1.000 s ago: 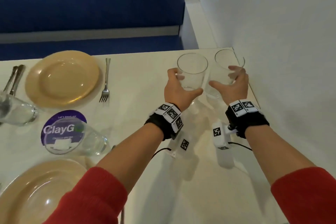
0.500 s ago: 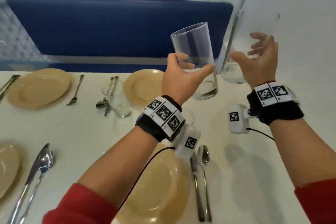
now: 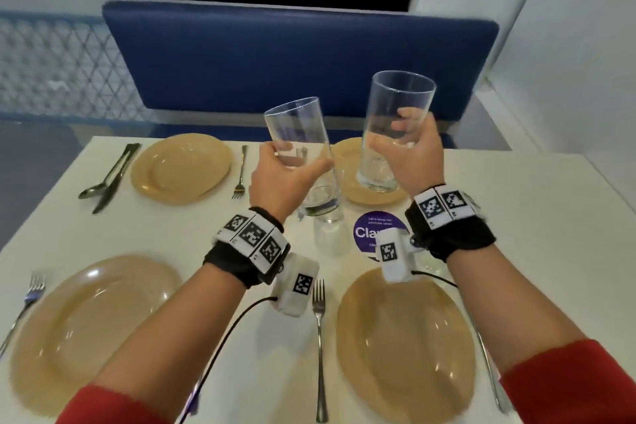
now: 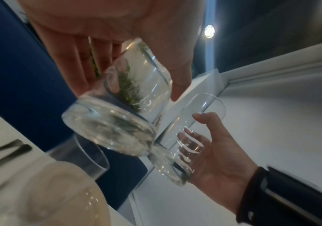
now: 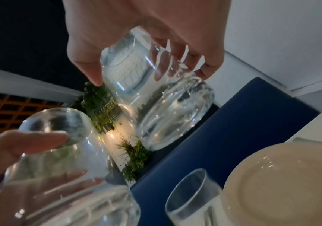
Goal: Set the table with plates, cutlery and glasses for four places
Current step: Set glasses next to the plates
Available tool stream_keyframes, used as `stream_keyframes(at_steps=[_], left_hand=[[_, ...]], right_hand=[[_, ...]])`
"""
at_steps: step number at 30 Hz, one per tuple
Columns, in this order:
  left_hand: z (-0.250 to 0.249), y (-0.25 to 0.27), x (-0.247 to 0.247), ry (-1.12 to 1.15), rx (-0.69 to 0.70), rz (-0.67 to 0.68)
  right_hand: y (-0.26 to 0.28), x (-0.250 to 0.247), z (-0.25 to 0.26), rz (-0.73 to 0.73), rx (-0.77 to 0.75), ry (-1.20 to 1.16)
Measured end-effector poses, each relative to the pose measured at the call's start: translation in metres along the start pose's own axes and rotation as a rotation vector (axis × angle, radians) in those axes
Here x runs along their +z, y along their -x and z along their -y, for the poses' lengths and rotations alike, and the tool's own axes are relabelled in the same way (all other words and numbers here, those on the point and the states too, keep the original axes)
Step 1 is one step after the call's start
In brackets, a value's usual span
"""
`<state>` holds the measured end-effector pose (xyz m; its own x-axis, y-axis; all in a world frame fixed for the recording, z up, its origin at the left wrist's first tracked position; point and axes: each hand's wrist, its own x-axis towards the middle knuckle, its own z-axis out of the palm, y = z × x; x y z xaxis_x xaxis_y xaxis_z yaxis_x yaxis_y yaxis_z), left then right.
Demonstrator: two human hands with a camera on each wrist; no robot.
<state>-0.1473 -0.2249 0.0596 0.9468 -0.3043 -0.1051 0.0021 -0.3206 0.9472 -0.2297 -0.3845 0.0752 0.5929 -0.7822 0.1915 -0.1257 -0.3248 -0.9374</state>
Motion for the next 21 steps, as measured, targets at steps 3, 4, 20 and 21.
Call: stream_keyframes(at_steps=[3,4,20,21], left_hand=[[0.014,-0.015,-0.030,0.014,-0.021,-0.029],[0.018,-0.020,-0.041,0.017,-0.023,-0.030],[0.122,-0.111,-0.272,-0.125,-0.097,-0.092],[0.128,-0.114,-0.278,-0.153,-0.104,-0.102]], right_hand=[[0.012,0.036,0.006,0.033,0.010,0.030],[0.017,0.046,0.009,0.045,0.011,0.044],[0.102,0.273,0.037,0.164,0.106,0.053],[0.107,0.277,0.034,0.181,0.117,0.042]])
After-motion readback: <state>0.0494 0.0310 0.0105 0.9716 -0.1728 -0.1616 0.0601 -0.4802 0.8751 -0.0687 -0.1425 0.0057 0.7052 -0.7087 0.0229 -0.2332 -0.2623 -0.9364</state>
